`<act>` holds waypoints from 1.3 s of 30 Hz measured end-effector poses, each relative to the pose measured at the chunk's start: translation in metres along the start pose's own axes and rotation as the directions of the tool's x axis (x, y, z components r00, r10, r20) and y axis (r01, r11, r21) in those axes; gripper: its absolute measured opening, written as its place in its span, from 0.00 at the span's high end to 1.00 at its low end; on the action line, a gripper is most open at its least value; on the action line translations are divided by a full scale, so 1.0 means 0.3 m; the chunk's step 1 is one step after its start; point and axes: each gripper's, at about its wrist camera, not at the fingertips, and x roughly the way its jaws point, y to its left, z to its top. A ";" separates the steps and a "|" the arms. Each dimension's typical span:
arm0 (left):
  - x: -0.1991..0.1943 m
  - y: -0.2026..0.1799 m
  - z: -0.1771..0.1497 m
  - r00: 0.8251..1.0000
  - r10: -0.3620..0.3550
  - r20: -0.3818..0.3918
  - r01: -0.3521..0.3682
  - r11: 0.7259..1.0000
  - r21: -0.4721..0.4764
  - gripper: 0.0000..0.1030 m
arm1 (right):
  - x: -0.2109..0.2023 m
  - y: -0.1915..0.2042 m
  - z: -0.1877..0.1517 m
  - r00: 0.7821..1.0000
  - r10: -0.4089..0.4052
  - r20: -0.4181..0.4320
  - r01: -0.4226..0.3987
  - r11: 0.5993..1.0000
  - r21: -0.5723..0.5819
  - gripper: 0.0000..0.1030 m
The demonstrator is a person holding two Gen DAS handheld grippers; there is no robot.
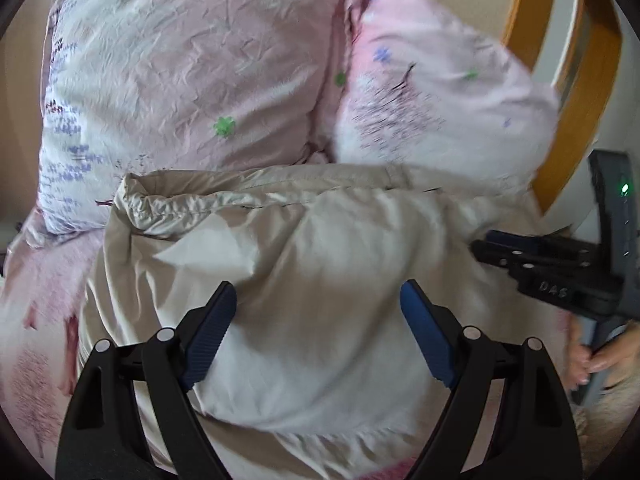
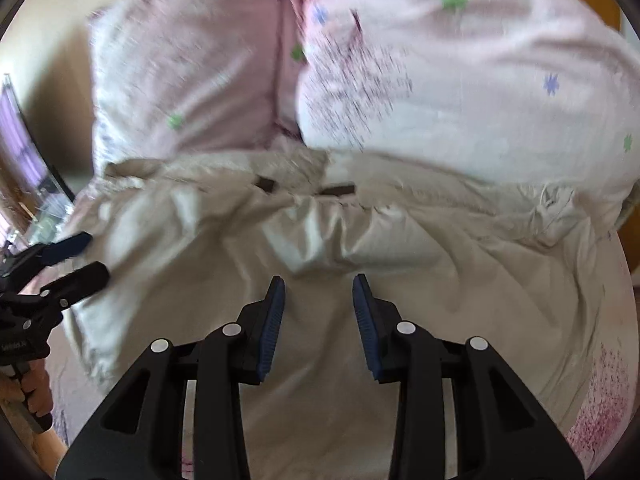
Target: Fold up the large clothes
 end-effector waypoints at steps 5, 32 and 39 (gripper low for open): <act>0.136 0.043 0.019 0.992 0.017 -0.123 -0.023 0.998 -0.052 0.22 | 0.131 -0.007 0.029 0.990 -0.025 -0.140 0.029 0.999 0.025 0.63; 0.178 0.270 0.037 0.981 0.119 -0.155 -0.151 0.966 -0.211 0.23 | -0.021 -0.596 -0.209 0.997 -0.055 -0.052 0.073 0.885 0.459 0.62; -0.016 0.294 -0.047 0.999 -0.027 0.022 0.032 0.960 -0.279 0.23 | -0.237 -0.629 -0.338 0.986 0.046 0.159 -0.130 0.811 0.570 0.25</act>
